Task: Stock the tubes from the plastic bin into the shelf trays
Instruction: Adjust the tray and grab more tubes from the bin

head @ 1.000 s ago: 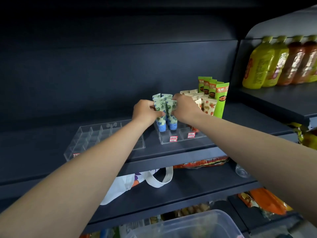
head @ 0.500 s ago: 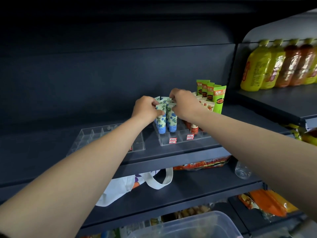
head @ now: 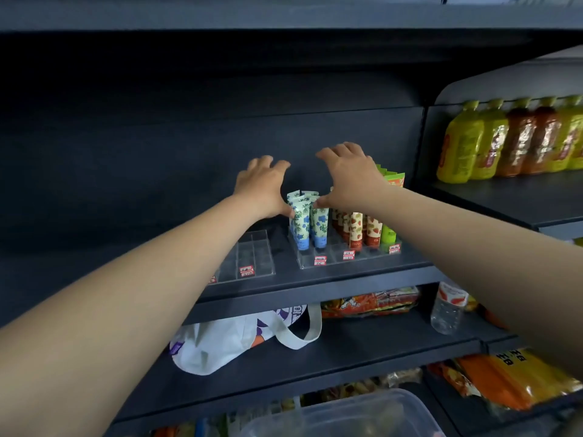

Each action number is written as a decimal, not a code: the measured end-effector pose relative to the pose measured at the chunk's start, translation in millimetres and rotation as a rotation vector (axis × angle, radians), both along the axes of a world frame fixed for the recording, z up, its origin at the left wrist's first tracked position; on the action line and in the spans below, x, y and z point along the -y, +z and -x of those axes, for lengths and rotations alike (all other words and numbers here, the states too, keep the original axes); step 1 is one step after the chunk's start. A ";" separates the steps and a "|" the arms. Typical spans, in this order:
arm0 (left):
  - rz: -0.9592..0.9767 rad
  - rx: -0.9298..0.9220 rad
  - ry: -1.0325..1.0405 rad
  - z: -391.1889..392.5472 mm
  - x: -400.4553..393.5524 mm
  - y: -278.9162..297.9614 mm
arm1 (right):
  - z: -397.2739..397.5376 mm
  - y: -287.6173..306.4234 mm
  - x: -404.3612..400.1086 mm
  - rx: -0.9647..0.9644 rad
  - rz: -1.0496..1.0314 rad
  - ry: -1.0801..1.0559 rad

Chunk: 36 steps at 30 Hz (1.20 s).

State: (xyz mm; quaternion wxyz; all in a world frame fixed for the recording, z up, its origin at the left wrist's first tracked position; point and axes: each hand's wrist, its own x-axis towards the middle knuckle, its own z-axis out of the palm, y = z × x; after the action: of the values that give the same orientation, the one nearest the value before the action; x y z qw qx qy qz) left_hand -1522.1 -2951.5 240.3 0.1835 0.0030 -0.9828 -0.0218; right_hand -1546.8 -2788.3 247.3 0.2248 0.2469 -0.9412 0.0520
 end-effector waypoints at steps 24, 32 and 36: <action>-0.341 0.458 -0.034 -177.1 -27.1 -304.2 | -148.3 -294.6 -57.3 0.506 -0.013 0.074; -0.631 0.904 0.298 -206.4 -26.8 -420.8 | -172.2 -394.9 -74.8 0.858 -0.042 -0.055; -0.609 1.020 0.407 -212.7 -33.7 -453.8 | -176.1 -429.2 -79.4 1.032 -0.083 -0.115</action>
State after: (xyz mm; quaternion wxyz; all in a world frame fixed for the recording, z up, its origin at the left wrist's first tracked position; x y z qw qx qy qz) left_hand -1309.4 -2917.8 -213.5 -0.3170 0.2520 -0.8761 -0.2614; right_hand -1370.7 -2708.9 -181.9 -0.2760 0.1458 -0.9428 0.1172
